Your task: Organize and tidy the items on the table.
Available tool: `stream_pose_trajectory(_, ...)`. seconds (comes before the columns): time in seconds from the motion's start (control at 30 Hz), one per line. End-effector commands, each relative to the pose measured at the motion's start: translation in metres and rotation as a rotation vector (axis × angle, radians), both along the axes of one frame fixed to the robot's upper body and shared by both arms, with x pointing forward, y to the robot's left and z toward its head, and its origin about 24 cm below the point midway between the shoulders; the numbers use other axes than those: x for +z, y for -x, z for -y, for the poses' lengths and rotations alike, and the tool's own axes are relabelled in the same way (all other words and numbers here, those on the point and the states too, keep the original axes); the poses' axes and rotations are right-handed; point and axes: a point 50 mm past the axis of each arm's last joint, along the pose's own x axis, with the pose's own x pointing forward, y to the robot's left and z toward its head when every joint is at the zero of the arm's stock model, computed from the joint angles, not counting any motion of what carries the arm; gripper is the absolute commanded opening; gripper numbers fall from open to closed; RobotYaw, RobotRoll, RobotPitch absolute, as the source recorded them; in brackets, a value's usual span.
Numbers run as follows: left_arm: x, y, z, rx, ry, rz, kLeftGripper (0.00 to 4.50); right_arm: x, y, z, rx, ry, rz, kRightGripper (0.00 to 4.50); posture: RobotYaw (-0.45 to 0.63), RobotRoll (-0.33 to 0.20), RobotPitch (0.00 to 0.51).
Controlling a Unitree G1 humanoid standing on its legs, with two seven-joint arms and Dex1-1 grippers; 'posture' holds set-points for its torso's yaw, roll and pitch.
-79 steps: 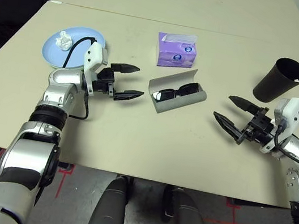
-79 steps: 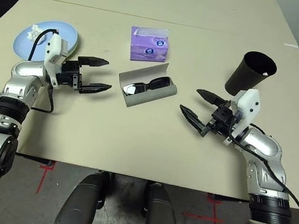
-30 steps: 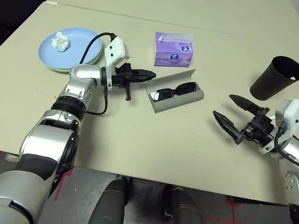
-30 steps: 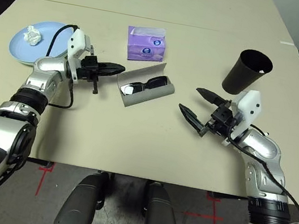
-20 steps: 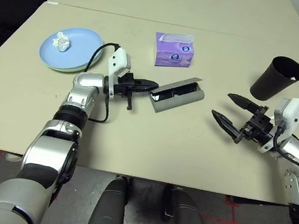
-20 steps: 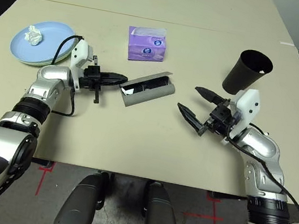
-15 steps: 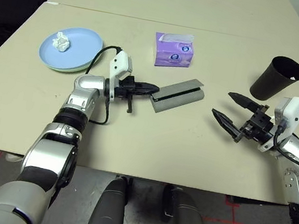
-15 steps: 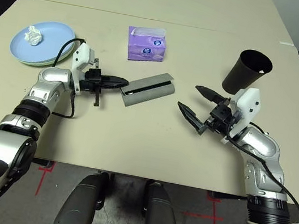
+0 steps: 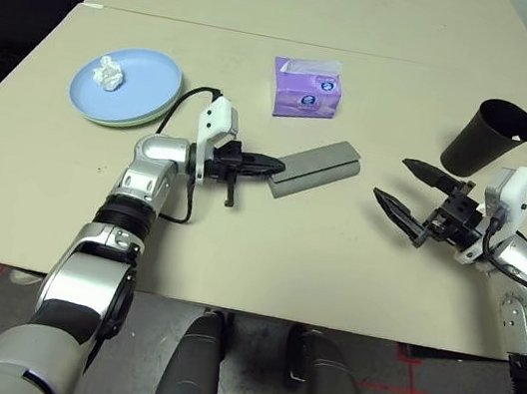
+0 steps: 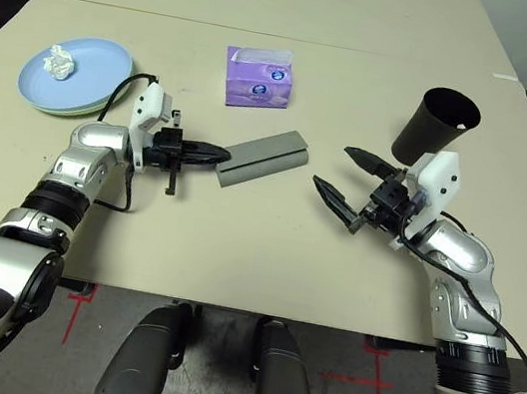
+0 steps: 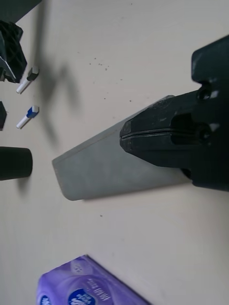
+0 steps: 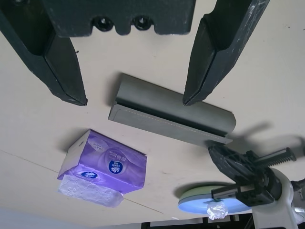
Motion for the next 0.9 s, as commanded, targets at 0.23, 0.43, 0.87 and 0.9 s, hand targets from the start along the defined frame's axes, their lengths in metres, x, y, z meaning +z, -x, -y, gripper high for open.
stream_pose_trajectory(0.23,-0.017,0.003,-0.002,0.003,-0.147,-0.052,0.05,-0.001,0.003,-0.003,0.009,-0.001,-0.004,4.5,0.09,0.0,0.208)
stream_pose_trajectory(0.43,-0.018,0.002,-0.004,0.011,-0.158,-0.064,0.05,-0.001,0.003,-0.003,0.008,0.0,-0.003,4.5,0.1,0.0,0.204)
stream_pose_trajectory(0.87,0.016,0.0,-0.006,-0.025,0.087,-0.001,0.05,-0.001,0.0,-0.002,0.012,0.007,-0.006,4.5,0.11,0.0,0.198)
stream_pose_trajectory(0.9,0.019,0.001,-0.006,-0.035,0.093,0.008,0.05,-0.001,0.0,-0.002,0.013,0.007,-0.006,4.5,0.11,0.0,0.198)
